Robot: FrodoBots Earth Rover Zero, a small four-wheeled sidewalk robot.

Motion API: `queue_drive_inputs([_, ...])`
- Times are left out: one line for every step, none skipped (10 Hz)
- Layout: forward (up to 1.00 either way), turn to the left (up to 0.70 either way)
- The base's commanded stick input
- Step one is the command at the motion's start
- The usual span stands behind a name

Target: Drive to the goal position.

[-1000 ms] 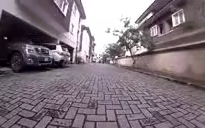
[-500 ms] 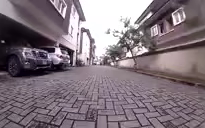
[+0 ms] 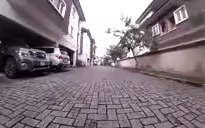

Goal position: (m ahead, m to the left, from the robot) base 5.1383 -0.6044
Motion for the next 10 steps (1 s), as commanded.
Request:
queue_drive_inputs([0.5,0.0])
queue_drive_inputs([0.5,0.0])
queue_drive_inputs([0.5,0.0])
queue_drive_inputs([0.5,0.0])
queue_drive_inputs([0.5,0.0])
queue_drive_inputs([0.5,0.0])
queue_drive_inputs([0.5,0.0])
queue_drive_inputs([0.5,0.0])
queue_drive_inputs([0.5,0.0])
queue_drive_inputs([0.5,0.0])
